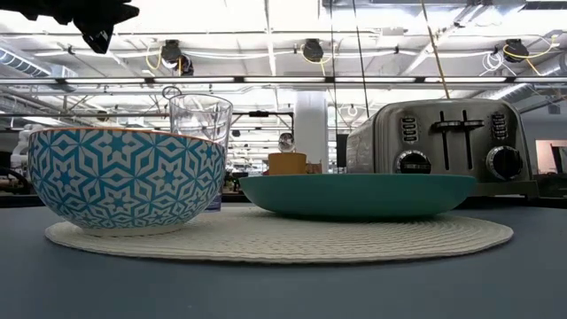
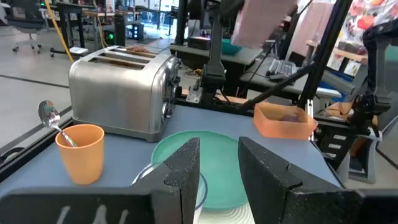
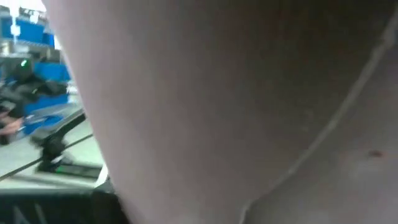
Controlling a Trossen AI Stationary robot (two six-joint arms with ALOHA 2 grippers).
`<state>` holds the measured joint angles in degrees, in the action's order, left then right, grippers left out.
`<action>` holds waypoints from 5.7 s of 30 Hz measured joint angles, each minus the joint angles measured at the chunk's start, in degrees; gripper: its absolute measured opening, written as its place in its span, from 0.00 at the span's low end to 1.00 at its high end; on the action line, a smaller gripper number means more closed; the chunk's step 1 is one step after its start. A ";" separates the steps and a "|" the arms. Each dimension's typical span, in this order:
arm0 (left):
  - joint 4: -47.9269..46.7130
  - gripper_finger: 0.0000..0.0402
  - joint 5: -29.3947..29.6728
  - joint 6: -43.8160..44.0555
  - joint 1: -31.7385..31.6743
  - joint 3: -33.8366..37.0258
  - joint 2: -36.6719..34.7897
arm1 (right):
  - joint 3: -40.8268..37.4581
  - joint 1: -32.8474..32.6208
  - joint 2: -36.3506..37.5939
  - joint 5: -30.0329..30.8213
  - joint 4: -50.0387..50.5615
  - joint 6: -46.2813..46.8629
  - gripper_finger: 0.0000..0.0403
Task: Arrange a breakfast setting
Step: Pour the cereal into the orange patterned bowl
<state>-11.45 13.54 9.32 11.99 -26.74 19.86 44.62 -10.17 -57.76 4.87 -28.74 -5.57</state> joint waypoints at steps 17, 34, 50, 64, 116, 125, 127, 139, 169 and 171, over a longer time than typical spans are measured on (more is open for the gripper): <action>17.18 0.29 2.88 -1.05 0.00 0.00 10.28 | 0.00 0.07 -0.02 -0.33 -10.46 -9.06 0.54; 22.54 0.52 6.11 -2.77 -0.02 0.00 12.02 | 0.00 0.07 -0.02 -0.40 -10.22 -9.06 0.54; 22.50 0.99 8.48 -1.13 -0.02 0.00 17.13 | 0.00 0.07 -0.02 -0.40 -10.17 -9.06 0.54; 48.00 0.99 8.61 -5.27 -0.02 0.00 32.31 | 0.00 0.07 -0.04 -0.41 -10.02 -9.06 0.54; 65.27 0.99 -7.65 -14.09 -5.29 -24.70 60.24 | 0.00 0.07 -0.35 -0.60 -9.85 -10.59 0.54; 65.54 0.99 -7.67 -14.74 -5.90 -24.70 60.22 | 0.00 0.07 -0.35 -0.46 -9.43 -10.59 0.54; 65.54 0.99 -7.71 -13.87 -6.24 -24.70 60.22 | 0.00 0.07 -0.35 -0.44 -9.29 -10.40 0.54; 65.56 0.99 -7.76 -13.53 -6.75 -24.70 60.17 | 0.11 0.09 -3.23 -0.20 -11.21 -10.40 0.54; 65.58 0.99 -7.53 -23.38 -5.53 -24.88 60.18 | 0.11 0.02 -3.21 2.54 -10.58 -8.58 0.54; 65.47 0.99 -7.84 -23.80 -5.53 -25.83 60.24 | 0.11 0.04 -3.23 2.55 -10.95 -8.58 0.54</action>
<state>54.02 5.70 -14.49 6.46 -52.57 80.09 44.73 -10.13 -60.99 7.42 -39.69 -14.15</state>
